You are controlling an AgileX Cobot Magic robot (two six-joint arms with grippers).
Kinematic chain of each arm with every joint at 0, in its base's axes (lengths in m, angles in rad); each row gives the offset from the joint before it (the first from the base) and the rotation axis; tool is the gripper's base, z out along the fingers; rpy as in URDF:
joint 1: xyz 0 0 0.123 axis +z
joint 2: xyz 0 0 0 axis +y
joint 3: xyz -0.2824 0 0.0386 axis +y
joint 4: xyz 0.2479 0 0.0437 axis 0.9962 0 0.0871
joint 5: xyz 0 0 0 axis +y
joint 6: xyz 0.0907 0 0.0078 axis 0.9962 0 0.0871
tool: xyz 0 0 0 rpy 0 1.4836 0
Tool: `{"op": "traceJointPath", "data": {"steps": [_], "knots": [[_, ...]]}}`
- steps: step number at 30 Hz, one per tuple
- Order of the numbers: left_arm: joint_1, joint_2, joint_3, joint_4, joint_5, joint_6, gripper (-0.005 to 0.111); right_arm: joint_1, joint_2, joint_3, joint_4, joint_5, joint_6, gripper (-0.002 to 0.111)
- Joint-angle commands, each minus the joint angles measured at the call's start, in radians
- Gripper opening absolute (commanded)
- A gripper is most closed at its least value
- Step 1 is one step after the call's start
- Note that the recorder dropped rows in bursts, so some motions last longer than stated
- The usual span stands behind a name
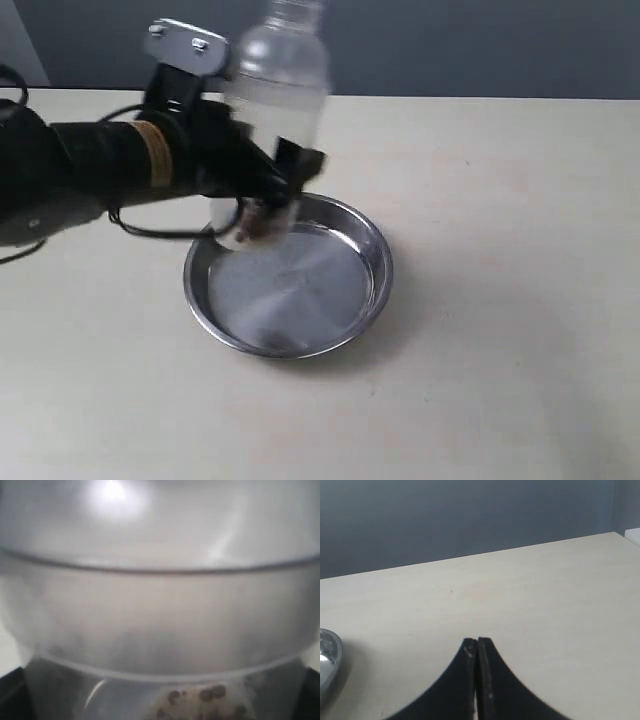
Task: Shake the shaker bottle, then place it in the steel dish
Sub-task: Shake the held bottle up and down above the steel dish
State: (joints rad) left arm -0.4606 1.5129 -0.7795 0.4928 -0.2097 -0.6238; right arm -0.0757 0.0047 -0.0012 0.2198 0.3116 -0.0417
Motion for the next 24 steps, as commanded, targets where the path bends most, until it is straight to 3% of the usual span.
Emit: {"op": "traceJointPath", "data": {"steps": [1,2,3,4,5,7,8,9,10,12,15,16,19,21,23,24], "knots": [[-0.134,-0.010,-0.004,-0.098,0.148,0.095,0.001,-0.003,-0.005,0.001,0.000,-0.007,-0.002,-0.001],[-0.168,-0.010,-0.004,0.160,0.144,0.104,0.001,-0.003,-0.005,0.001,0.000,-0.007,-0.002,-0.001],[-0.122,0.007,-0.009,0.128,0.113,0.091,0.000,-0.003,-0.005,0.001,0.000,-0.007,-0.002,-0.001],[-0.004,0.057,-0.015,-0.118,0.035,0.050,0.000,-0.003,-0.005,0.001,0.000,-0.007,-0.002,-0.001],[0.015,0.074,-0.015,-0.230,0.004,-0.015,0.000,-0.003,-0.005,0.001,0.000,-0.007,-0.002,-0.001],[-0.166,0.038,-0.007,0.098,0.032,-0.092,0.000,-0.003,-0.005,0.001,0.000,-0.007,-0.002,-0.001],[-0.256,0.020,-0.011,0.342,0.084,-0.092,0.000,-0.003,-0.005,0.001,0.000,-0.007,-0.002,-0.001],[-0.259,0.030,-0.011,0.330,0.115,-0.092,0.000,-0.003,-0.005,0.001,0.000,-0.007,-0.002,-0.001],[-0.216,0.075,-0.009,0.252,0.139,-0.092,0.000,-0.003,-0.005,0.001,0.000,-0.007,-0.002,-0.001],[-0.161,0.103,-0.028,0.242,0.103,-0.092,0.000,-0.003,-0.005,0.001,0.000,-0.007,-0.002,-0.001],[-0.166,-0.112,-0.169,0.249,-0.062,-0.069,0.000,-0.003,-0.005,0.001,0.000,-0.007,-0.002,-0.001],[-0.166,-0.129,-0.158,0.221,-0.037,-0.069,0.000,-0.003,-0.005,0.001,0.000,-0.007,-0.002,-0.001],[-0.159,0.066,-0.011,0.143,0.034,-0.071,0.000,-0.003,-0.005,0.001,0.000,-0.007,-0.002,-0.001],[-0.157,0.065,-0.025,0.135,-0.006,-0.132,0.000,-0.003,-0.005,0.001,0.000,-0.007,-0.002,-0.001],[-0.160,-0.063,-0.102,0.174,-0.150,-0.085,0.000,-0.003,-0.005,0.001,0.000,-0.007,-0.002,-0.001],[-0.160,-0.110,-0.166,0.162,-0.104,-0.030,0.000,-0.003,-0.005,0.001,0.000,-0.007,-0.002,-0.001]]}}
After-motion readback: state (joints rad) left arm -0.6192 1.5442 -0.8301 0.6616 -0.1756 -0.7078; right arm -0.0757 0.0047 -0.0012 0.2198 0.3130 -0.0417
